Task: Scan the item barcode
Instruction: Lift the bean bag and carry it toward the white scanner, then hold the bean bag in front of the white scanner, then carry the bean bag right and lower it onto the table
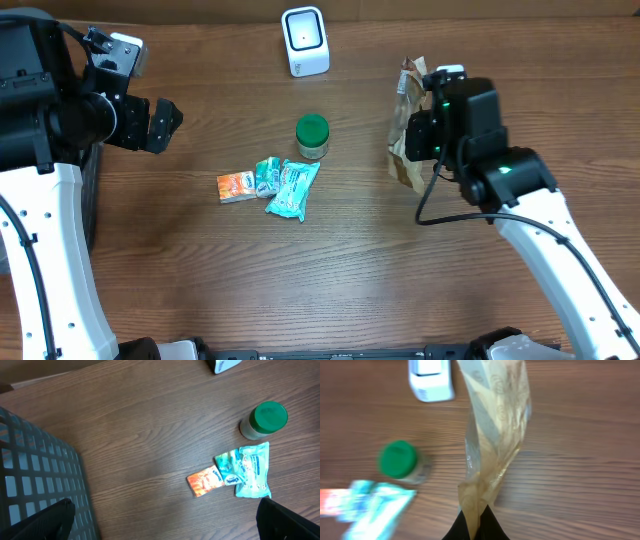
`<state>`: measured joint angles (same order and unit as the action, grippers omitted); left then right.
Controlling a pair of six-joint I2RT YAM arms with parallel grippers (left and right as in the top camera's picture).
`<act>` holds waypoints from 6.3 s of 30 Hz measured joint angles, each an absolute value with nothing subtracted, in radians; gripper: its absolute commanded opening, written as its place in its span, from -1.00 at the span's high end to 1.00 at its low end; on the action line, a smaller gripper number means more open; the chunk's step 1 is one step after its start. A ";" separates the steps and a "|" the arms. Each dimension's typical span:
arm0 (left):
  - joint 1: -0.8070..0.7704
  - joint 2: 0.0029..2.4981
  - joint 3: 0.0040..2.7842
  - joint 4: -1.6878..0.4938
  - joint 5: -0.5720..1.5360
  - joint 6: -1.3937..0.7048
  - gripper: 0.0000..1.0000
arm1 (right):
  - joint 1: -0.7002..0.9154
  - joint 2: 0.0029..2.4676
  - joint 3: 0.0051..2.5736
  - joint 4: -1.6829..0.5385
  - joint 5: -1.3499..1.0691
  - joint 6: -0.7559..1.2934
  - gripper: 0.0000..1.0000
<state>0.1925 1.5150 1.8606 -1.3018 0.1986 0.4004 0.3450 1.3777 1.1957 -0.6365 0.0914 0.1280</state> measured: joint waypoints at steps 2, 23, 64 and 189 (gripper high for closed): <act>0.192 1.515 1.861 -1.302 0.198 0.400 -1.00 | 0.376 1.409 1.196 -0.639 0.181 0.104 0.92; 0.192 1.515 1.861 -1.302 0.199 0.400 -1.00 | 0.669 1.552 1.196 -0.476 0.702 -0.113 0.92; 0.192 1.515 1.861 -1.302 0.198 0.400 -1.00 | 0.562 2.194 1.578 0.529 0.596 -1.273 0.92; 0.192 1.515 1.863 -1.302 0.199 0.400 -0.99 | -0.455 1.682 1.521 -1.224 -0.582 0.057 -1.00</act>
